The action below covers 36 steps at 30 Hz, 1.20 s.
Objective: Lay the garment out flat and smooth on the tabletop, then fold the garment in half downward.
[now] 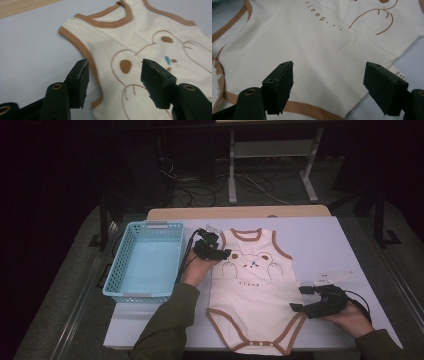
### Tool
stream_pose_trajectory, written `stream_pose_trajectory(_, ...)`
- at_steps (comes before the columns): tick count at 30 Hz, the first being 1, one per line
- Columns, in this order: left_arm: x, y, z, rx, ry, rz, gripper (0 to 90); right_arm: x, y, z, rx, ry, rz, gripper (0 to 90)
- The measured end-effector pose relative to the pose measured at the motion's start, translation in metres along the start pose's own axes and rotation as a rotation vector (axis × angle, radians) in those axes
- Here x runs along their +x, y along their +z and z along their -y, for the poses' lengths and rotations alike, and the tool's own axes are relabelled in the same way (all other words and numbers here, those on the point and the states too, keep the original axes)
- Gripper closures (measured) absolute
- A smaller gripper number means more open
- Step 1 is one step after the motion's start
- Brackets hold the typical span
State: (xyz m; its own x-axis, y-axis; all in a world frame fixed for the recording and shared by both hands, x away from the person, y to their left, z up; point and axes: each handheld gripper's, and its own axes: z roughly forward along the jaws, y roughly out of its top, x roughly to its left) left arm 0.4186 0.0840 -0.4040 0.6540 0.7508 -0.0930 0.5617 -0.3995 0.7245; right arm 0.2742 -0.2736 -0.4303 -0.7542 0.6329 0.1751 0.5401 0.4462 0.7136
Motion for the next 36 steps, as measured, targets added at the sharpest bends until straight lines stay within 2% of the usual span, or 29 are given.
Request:
stream_pose_trajectory(1,-0.007,-0.005,0.005,-0.021,0.000,0.021,32.8,0.000,0.001,0.000,0.000,-0.006,-0.001,22.4)
stream_pose_trajectory(2,-0.007,-0.005,0.005,-0.021,0.000,0.021,30.4,0.000,0.001,0.000,0.000,-0.006,-0.001,22.4)
stream_pose_trajectory(6,-0.023,-0.016,0.018,-0.026,0.041,0.045,21.4,0.001,0.001,0.000,-0.003,-0.008,-0.008,21.9)
stream_pose_trajectory(16,-0.052,-0.031,0.048,-0.004,0.107,0.085,11.2,0.001,0.003,-0.001,-0.006,-0.005,-0.004,20.1)
stream_pose_trajectory(24,-0.060,-0.034,0.071,0.020,0.150,0.139,0.3,0.000,0.004,-0.002,-0.016,0.000,0.006,18.1)
stream_pose_trajectory(28,-0.060,-0.034,0.076,0.023,0.146,0.153,0.0,-0.002,0.005,-0.003,-0.023,0.003,0.014,17.0)
stream_pose_trajectory(30,-0.061,-0.033,0.078,0.032,0.157,0.156,0.0,-0.003,0.006,-0.004,-0.026,0.009,0.012,16.0)
stream_pose_trajectory(36,-0.062,-0.030,0.079,0.038,0.148,0.174,0.0,-0.004,0.011,-0.008,-0.031,0.001,0.022,13.7)
